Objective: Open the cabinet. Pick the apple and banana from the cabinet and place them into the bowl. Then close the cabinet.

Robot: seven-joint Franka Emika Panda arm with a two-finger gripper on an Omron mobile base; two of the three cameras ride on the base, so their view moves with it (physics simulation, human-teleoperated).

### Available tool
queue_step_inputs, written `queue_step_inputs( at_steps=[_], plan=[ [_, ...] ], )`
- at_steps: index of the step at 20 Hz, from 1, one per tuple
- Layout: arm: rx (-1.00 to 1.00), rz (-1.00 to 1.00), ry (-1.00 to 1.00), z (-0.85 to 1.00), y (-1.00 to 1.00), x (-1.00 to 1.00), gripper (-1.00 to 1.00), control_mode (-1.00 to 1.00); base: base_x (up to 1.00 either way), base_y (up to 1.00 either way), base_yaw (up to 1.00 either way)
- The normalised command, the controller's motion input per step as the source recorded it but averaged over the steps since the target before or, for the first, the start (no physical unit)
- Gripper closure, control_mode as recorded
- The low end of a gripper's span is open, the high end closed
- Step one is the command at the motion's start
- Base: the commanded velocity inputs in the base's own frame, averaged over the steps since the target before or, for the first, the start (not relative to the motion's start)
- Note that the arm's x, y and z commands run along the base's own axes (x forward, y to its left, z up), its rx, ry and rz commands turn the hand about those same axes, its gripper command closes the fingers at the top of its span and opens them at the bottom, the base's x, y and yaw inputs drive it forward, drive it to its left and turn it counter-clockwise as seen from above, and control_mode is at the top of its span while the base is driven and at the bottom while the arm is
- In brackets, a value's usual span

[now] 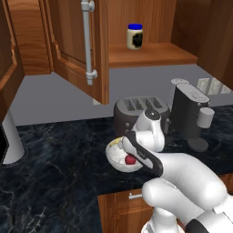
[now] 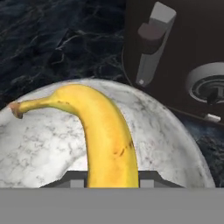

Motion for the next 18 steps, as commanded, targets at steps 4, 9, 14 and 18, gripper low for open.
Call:
queue_step_inputs(
  at_steps=[4,9,14,18],
  plan=[
    [0.00,0.00,0.05,-0.09,0.00,0.17,1.00,-1.00,0.00,0.00,0.00],
    [0.00,0.00,0.01,-0.09,-0.04,-0.13,1.00,-1.00,0.00,0.00,0.00],
    [0.00,0.00,0.00,-0.01,-0.01,-0.21,1.00,-1.00,0.00,0.00,0.00],
    [0.00,0.00,0.00,-0.07,0.00,-0.11,1.00,-1.00,0.00,0.00,0.00]
  ],
)
